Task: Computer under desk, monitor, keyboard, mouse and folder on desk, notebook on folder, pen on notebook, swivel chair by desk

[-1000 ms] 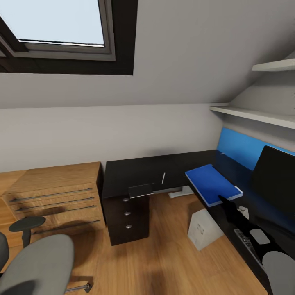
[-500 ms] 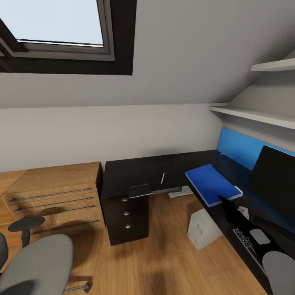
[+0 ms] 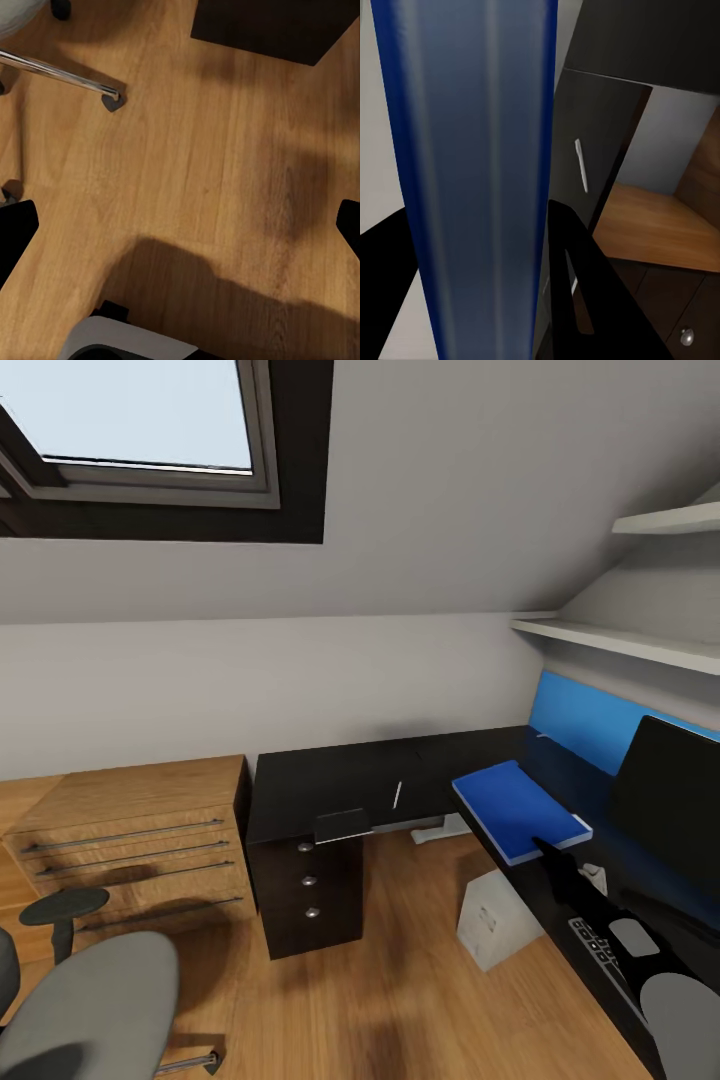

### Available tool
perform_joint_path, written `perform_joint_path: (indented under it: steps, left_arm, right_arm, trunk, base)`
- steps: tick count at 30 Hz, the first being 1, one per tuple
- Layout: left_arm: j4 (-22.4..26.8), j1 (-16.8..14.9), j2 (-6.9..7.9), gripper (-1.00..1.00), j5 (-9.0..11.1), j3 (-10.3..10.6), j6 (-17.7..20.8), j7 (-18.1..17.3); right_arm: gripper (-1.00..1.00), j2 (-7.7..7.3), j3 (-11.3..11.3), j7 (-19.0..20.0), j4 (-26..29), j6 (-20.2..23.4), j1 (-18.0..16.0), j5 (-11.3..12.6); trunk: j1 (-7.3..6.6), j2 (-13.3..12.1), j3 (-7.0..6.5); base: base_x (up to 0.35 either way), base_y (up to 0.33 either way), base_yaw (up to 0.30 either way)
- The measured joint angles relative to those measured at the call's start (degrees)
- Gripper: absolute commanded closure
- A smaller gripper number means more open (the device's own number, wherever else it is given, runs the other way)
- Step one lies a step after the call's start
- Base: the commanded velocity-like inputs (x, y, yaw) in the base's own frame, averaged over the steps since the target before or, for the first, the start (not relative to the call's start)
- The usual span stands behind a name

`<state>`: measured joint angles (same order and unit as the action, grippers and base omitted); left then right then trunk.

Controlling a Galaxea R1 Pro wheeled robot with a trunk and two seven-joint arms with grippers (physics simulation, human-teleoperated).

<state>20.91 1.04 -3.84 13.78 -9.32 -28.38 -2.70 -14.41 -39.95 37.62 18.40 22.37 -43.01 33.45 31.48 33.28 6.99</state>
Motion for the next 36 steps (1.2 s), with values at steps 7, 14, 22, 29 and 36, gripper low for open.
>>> perform_joint_path:
  steps: [7,14,22,29,36]
  left_arm:
    - [0.0,0.0,0.00,-1.00,0.0,0.0,0.0,0.0]
    - [0.0,0.0,0.00,-1.00,0.0,0.0,0.0,0.0]
    - [0.0,0.0,0.00,-1.00,0.0,0.0,0.0,0.0]
    - [0.0,0.0,0.00,-1.00,0.0,-0.1,0.0,0.0]
    - [0.0,0.0,0.00,-1.00,0.0,-0.1,0.0,0.0]
  right_arm:
    - [1.00,-0.12,0.0,0.0,-0.8,-0.2,0.1,-0.1]
    - [1.00,-0.19,0.0,-0.1,-1.2,-0.3,0.1,-0.1]
    - [1.00,-0.23,0.0,0.0,-1.3,-0.2,0.1,-0.1]
    - [1.00,-0.22,0.0,0.0,-1.3,-0.1,0.1,-0.1]
    - [1.00,-0.18,0.0,0.0,-1.6,-0.3,0.1,-0.2]
  trunk:
    - [0.00,0.0,0.00]
    - [0.00,0.0,0.00]
    - [-0.01,0.0,0.00]
    - [0.00,0.0,0.00]
    - [-0.01,0.0,0.00]
  base:
    - [0.000,0.000,0.000]
    - [0.000,0.000,0.000]
    - [0.039,-0.040,0.000]
    - [0.062,-0.051,0.000]
    - [0.052,-0.034,0.000]
